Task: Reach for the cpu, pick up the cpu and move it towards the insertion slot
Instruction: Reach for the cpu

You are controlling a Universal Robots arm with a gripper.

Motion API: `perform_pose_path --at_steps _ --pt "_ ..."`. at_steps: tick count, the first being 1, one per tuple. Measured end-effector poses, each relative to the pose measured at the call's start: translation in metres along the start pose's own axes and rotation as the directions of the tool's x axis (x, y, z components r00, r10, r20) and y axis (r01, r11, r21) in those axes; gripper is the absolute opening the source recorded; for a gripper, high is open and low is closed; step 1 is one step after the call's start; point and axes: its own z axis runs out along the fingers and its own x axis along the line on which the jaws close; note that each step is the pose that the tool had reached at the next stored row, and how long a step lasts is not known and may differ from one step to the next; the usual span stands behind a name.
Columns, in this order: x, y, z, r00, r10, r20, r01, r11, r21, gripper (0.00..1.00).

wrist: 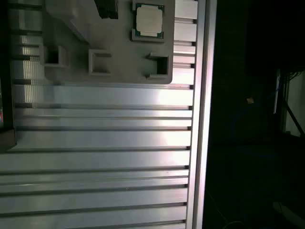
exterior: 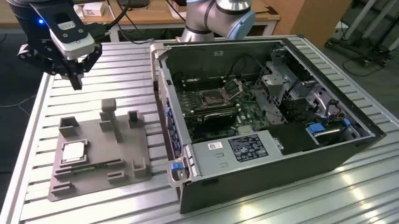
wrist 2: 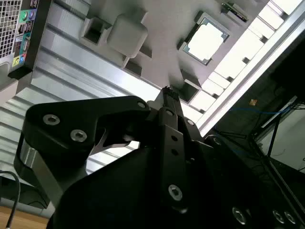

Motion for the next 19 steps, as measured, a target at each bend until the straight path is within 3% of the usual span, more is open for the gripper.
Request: perform_pose_path --at_steps 13,19 --pt "0.0004 0.0000 -0.0001 1.0000 0.000 -0.0002 0.000 1.0000 0.0002 0.11" --pt "0.0100 0.0002 0.0001 1.0000 0.000 0.0001 0.000 1.0000 0.0000 0.11"
